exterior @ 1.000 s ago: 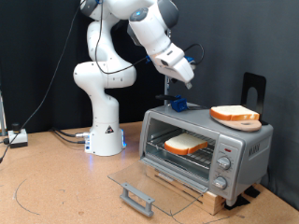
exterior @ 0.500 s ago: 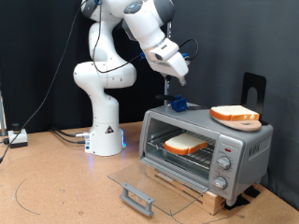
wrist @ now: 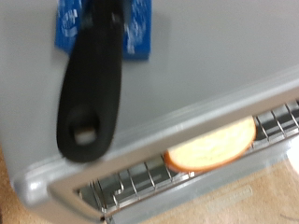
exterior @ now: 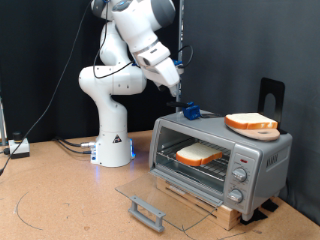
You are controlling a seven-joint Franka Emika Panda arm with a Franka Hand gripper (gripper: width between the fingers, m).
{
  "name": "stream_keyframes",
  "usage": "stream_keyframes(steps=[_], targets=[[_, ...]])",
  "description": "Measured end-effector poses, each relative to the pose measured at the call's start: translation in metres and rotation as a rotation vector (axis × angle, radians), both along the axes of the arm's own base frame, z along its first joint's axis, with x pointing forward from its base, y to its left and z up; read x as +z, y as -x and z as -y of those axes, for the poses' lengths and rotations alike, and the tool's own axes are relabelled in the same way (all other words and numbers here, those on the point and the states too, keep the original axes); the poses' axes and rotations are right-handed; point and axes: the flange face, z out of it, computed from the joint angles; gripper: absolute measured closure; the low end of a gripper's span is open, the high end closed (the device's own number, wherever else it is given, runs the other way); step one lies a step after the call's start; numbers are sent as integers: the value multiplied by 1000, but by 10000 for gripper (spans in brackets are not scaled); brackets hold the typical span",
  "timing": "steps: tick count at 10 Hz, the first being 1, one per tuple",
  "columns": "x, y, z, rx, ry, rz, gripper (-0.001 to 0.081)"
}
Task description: Make a piece of toast with the oven
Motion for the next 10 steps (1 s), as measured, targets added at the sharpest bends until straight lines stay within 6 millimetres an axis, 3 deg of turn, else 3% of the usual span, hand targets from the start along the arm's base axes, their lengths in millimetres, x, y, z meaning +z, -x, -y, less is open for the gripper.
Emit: stream_keyframes(steps=[6,7,10], targets=[[-16,-14,78,-38,-18,-30,-3],[-16,-14,77,-35,-16,-30,-3],[-13,-19,70,-348,-165,-173,-3]])
